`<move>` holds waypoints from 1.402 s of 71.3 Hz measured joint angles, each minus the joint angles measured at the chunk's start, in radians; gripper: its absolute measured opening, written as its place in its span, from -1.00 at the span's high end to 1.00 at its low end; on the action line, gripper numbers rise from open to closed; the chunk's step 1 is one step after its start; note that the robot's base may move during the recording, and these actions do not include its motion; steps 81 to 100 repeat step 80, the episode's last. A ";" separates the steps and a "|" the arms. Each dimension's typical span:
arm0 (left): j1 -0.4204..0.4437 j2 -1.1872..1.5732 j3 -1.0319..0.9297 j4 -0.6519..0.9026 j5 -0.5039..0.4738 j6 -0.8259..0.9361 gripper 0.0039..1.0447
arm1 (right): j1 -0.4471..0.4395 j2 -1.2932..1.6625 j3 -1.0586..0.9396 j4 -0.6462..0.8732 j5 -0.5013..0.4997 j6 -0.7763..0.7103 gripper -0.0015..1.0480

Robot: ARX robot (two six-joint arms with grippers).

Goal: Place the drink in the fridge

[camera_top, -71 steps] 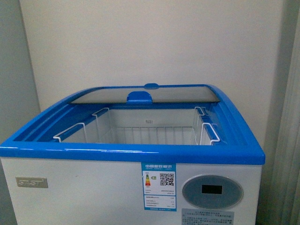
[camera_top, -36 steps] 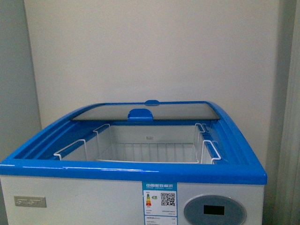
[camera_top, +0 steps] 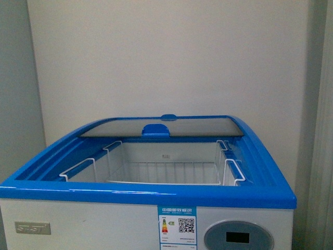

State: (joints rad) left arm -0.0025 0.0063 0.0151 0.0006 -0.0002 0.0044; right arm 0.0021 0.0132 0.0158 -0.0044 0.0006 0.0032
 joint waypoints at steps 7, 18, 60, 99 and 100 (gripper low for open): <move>0.000 0.000 0.000 0.000 0.000 0.000 0.96 | 0.000 -0.006 0.000 0.003 -0.002 0.000 0.95; 0.000 0.000 0.000 0.000 0.000 -0.002 0.79 | 0.000 -0.007 0.000 0.003 -0.002 -0.001 0.89; 0.000 0.000 0.000 0.000 0.000 -0.002 -0.84 | 0.000 -0.007 0.000 0.003 -0.001 -0.001 -0.87; 0.000 0.000 0.000 0.000 0.000 -0.002 -0.85 | 0.000 -0.007 0.000 0.003 -0.001 -0.001 -0.85; 0.000 0.000 0.000 0.000 0.000 -0.002 -0.85 | 0.000 -0.007 0.000 0.003 -0.001 -0.001 -0.85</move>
